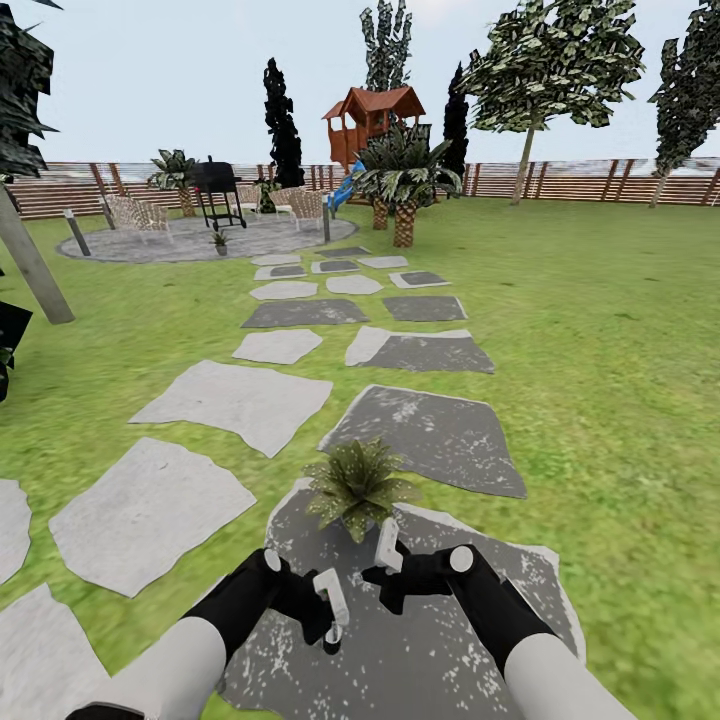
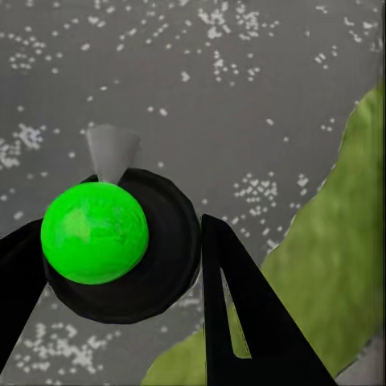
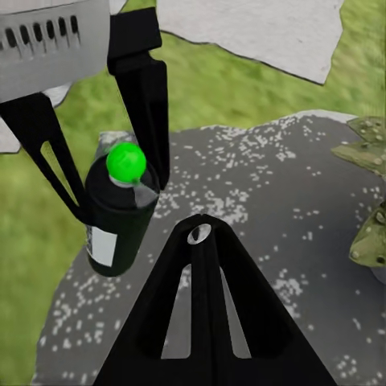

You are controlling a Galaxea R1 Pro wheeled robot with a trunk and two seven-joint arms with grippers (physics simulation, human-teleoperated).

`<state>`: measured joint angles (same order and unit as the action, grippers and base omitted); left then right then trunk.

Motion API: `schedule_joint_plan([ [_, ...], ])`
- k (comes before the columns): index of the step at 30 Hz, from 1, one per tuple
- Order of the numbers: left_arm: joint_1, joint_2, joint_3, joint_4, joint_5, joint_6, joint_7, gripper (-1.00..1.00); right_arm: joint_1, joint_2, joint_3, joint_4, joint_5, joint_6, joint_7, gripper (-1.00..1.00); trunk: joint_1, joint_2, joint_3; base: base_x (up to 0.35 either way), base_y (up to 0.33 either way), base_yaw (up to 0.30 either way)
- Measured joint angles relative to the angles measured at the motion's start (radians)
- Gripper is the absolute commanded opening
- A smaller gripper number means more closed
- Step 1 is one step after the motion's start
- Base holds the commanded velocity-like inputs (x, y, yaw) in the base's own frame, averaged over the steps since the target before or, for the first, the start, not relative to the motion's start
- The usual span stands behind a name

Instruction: Pick up the pesticide atomizer in the garden and spray insectifuge to fully cover both potted plants in the garden.

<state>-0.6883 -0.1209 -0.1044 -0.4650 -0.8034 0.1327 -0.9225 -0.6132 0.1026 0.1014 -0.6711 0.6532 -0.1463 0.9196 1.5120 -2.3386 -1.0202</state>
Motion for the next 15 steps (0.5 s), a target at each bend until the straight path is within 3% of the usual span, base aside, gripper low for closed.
schedule_joint_plan([
  [7,0.0,-0.002,0.001,-0.002,0.02,-0.049,-0.004,-1.0,0.0,0.0,0.001,0.001,0.001,0.0,0.0,-1.0,0.0,0.0,0.0,0.0,0.0,0.0],
  [15,0.0,-0.003,0.001,-0.002,0.048,-0.054,-0.004,-1.0,0.0,0.0,0.001,0.002,0.001,0.0,0.0,-1.0,0.0,0.0,0.0,0.0,0.0,0.0],
])
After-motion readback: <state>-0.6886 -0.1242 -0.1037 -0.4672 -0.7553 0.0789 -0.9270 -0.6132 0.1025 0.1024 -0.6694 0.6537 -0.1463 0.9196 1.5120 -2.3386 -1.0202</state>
